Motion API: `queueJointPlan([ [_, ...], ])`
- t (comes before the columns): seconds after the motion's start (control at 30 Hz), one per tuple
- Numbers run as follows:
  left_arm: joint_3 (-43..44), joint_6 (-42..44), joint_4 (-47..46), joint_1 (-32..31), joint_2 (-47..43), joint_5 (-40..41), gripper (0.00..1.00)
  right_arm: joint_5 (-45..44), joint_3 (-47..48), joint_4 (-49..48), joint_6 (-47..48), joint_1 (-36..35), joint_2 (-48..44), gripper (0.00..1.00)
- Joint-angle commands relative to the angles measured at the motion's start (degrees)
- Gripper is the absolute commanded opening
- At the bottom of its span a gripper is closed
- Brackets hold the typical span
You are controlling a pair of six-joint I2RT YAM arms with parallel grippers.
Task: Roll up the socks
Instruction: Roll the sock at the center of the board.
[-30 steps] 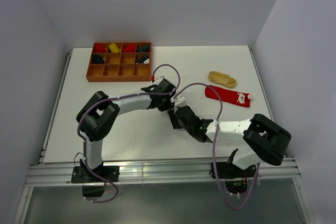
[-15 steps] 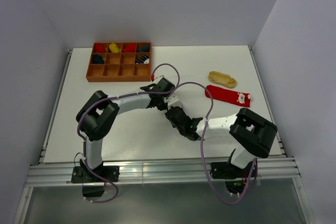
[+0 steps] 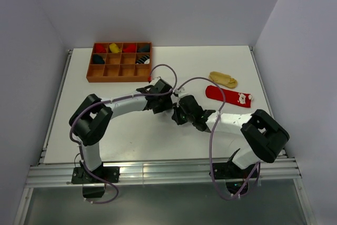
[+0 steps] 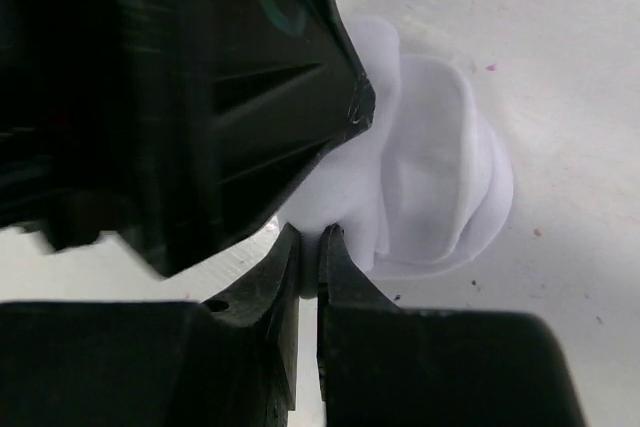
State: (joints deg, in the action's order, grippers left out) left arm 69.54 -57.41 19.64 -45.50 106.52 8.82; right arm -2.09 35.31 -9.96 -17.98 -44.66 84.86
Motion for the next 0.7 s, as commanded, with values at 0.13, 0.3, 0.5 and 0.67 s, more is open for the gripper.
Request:
queueJointPlan([
  [0.13,-5.97,-5.95,-3.11,2.34,-9.13,2.52,0.68,20.61,-1.38,-0.58,-5.04,5.54,2.41,0.0],
  [0.3,-11.96,-7.63,-8.03,2.96,-15.46,2.17,0.69,32.47,-2.0,-4.54,-8.65,11.95,6.28,0.0],
  [0.5,-19.34,-8.95,-14.09,1.82,-19.07,-0.73,0.7,42.93,-2.61,-10.94,-13.39,16.88,13.04,0.0],
  [0.67,-20.58,-9.56,-17.44,1.55,-16.71,-2.75,0.7,45.42,-3.23,-13.16,-17.0,19.79,17.71,0.0],
])
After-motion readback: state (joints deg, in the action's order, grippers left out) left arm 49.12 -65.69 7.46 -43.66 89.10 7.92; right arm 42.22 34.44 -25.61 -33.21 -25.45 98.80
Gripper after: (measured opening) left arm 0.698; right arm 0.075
